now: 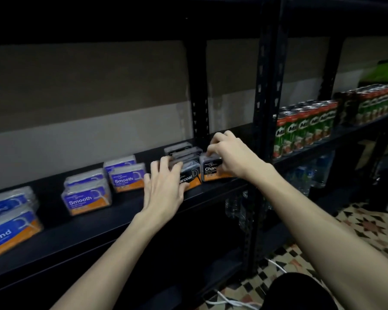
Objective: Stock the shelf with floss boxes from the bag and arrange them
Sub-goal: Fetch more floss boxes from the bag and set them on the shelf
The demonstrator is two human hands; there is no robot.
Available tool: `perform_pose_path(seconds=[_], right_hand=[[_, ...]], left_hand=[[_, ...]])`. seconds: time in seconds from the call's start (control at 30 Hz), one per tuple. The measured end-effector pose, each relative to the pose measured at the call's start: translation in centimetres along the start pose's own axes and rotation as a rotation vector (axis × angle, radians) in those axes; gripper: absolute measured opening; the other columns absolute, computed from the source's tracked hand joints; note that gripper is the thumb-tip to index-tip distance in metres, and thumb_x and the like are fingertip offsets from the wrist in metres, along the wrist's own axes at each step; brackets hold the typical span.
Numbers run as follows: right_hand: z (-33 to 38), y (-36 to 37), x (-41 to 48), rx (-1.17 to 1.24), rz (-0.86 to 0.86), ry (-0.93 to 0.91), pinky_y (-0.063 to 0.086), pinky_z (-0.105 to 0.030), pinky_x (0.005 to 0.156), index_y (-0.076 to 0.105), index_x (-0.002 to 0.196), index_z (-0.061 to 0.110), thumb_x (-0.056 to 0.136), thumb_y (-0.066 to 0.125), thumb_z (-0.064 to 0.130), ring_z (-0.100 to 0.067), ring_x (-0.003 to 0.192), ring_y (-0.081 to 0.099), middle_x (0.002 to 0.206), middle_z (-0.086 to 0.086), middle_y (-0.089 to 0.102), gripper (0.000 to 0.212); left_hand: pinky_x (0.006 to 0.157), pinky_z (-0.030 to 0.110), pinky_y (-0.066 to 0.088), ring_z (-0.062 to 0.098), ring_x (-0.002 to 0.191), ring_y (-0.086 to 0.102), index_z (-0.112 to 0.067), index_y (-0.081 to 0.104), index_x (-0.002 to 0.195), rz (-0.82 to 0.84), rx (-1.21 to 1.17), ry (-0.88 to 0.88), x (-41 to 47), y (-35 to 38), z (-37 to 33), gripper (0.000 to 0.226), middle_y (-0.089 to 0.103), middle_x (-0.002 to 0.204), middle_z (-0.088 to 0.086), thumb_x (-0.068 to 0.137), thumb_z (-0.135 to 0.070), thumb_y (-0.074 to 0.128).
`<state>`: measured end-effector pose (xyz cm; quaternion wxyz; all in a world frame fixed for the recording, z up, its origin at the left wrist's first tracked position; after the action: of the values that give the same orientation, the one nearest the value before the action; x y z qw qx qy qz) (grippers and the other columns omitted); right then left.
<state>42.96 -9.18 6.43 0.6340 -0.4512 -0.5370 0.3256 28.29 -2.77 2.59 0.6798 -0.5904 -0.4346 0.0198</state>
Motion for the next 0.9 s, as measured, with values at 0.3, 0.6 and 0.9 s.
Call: perform_pose_path(seconds=[0.3, 0.6, 0.9], right_hand=[[-0.2, 2.8, -0.2, 0.015, -0.009, 0.062, 0.047, -0.047, 0.088, 0.051, 0.131, 0.021, 0.078, 0.067, 0.008, -0.029, 0.116, 0.044, 0.125, -0.004, 0.052, 0.057], [14.4, 0.8, -6.4, 0.364, -0.556, -0.2, 0.047, -0.042, 0.06, 0.054, 0.075, 0.011, 0.078, 0.064, 0.017, -0.029, 0.068, 0.054, 0.069, -0.006, 0.055, 0.012], [33.2, 15.4, -11.3, 0.634, -0.209, -0.47, 0.046, -0.036, 0.04, 0.056, 0.078, 0.01, 0.085, 0.066, 0.02, -0.016, 0.043, 0.052, 0.053, 0.002, 0.054, 0.015]], left_hand=[[0.098, 0.048, 0.038, 0.031, 0.127, 0.039, -0.019, 0.041, 0.14, 0.071, 0.091, -0.041, 1.3, 1.3, -0.4, 0.057, 0.043, 0.141, 0.007, 0.089, -0.035, 0.061], [0.064, 0.044, 0.038, 0.033, 0.076, 0.047, -0.007, 0.056, 0.081, -0.5, -0.135, 0.114, -10.0, -5.4, 3.1, 0.01, 0.053, 0.082, 0.013, 0.077, -0.011, 0.063], [0.05, 0.033, 0.04, 0.031, 0.059, 0.06, -0.013, 0.052, 0.092, -0.125, -0.203, -0.5, -29.9, 1.3, 18.8, 0.02, 0.064, 0.072, 0.005, 0.076, -0.017, 0.064]])
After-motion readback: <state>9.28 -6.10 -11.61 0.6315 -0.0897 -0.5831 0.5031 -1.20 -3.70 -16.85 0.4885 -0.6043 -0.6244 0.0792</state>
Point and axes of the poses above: each hand's wrist, its own x-axis towards the middle knuckle, its own y-axis out of the palm, z = x × y, the point moved 9 cm from there along x, towards the middle knuckle
